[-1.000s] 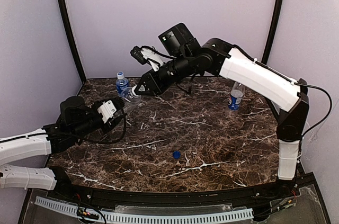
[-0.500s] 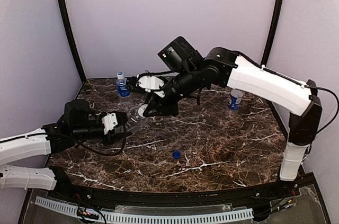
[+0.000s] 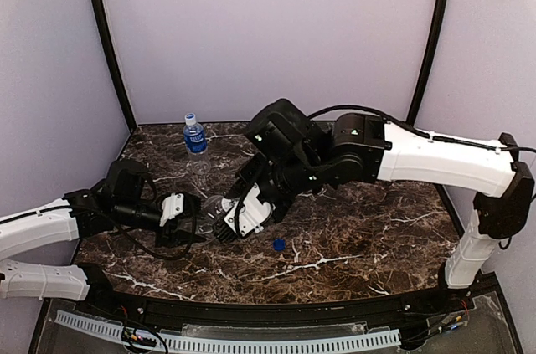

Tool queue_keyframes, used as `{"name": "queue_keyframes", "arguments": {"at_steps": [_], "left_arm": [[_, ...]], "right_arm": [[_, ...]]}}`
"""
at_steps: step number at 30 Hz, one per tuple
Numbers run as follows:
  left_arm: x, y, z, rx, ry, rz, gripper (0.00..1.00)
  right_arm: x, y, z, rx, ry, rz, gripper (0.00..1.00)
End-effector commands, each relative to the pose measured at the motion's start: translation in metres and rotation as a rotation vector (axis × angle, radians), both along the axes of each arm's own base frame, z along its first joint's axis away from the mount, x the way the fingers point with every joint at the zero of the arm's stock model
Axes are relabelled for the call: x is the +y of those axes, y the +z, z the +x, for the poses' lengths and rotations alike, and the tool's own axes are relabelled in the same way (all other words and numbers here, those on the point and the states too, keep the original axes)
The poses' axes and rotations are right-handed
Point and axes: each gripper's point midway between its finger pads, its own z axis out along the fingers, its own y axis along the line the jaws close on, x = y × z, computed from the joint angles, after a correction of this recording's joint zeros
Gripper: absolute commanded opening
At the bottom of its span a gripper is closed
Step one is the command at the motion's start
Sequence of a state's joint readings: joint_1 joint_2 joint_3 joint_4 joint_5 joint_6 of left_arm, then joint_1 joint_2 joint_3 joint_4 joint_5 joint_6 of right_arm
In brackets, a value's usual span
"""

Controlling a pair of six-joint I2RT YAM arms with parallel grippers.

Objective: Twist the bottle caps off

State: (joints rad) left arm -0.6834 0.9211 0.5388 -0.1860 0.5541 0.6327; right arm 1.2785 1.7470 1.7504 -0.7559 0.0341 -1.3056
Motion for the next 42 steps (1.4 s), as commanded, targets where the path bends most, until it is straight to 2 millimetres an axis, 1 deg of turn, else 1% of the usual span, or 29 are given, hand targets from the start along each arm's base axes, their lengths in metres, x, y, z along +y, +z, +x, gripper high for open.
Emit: {"name": "queue_keyframes", "arguments": {"at_steps": [1,7,10,12,15,20,22,26,29,31,34,39,42], "left_arm": [[-0.009,0.024,-0.015,-0.004,-0.097,-0.067,0.15],[-0.007,0.020,-0.015,-0.012,-0.098,-0.056,0.14],[-0.006,0.017,-0.015,-0.015,-0.095,-0.048,0.14],[-0.005,0.016,-0.015,-0.021,-0.093,-0.045,0.14],[-0.004,0.014,-0.015,-0.031,-0.092,-0.038,0.13],[-0.004,0.014,-0.015,-0.038,-0.100,-0.035,0.11],[-0.005,0.015,-0.015,-0.042,-0.104,-0.039,0.11],[-0.008,0.020,-0.015,-0.044,-0.110,-0.056,0.11],[-0.009,0.024,-0.015,-0.049,-0.115,-0.067,0.11],[-0.009,0.025,-0.015,-0.054,-0.116,-0.072,0.11],[-0.009,0.026,-0.014,-0.066,-0.115,-0.073,0.11],[-0.009,0.025,-0.015,-0.070,-0.119,-0.073,0.10],[-0.008,0.026,-0.014,-0.073,-0.118,-0.075,0.11]], "right_arm": [[0.011,0.031,0.022,-0.372,0.091,0.065,0.00],[0.014,0.060,0.010,-0.457,0.162,0.204,0.00],[0.011,0.073,0.003,-0.426,0.164,0.263,0.00],[0.008,0.077,0.002,-0.398,0.149,0.286,0.00],[-0.001,0.079,0.002,-0.372,0.123,0.299,0.00],[-0.010,0.064,0.002,-0.355,0.112,0.264,0.00],[-0.008,0.062,0.000,-0.336,0.123,0.269,0.00],[0.001,0.059,-0.006,-0.315,0.164,0.274,0.00],[0.008,0.051,-0.003,-0.331,0.172,0.254,0.00],[0.010,0.048,0.000,-0.336,0.168,0.248,0.05],[0.012,0.051,0.001,-0.339,0.162,0.265,0.17],[0.012,0.054,0.003,-0.342,0.150,0.282,0.34],[0.011,0.053,0.003,-0.338,0.145,0.281,0.41]]}}
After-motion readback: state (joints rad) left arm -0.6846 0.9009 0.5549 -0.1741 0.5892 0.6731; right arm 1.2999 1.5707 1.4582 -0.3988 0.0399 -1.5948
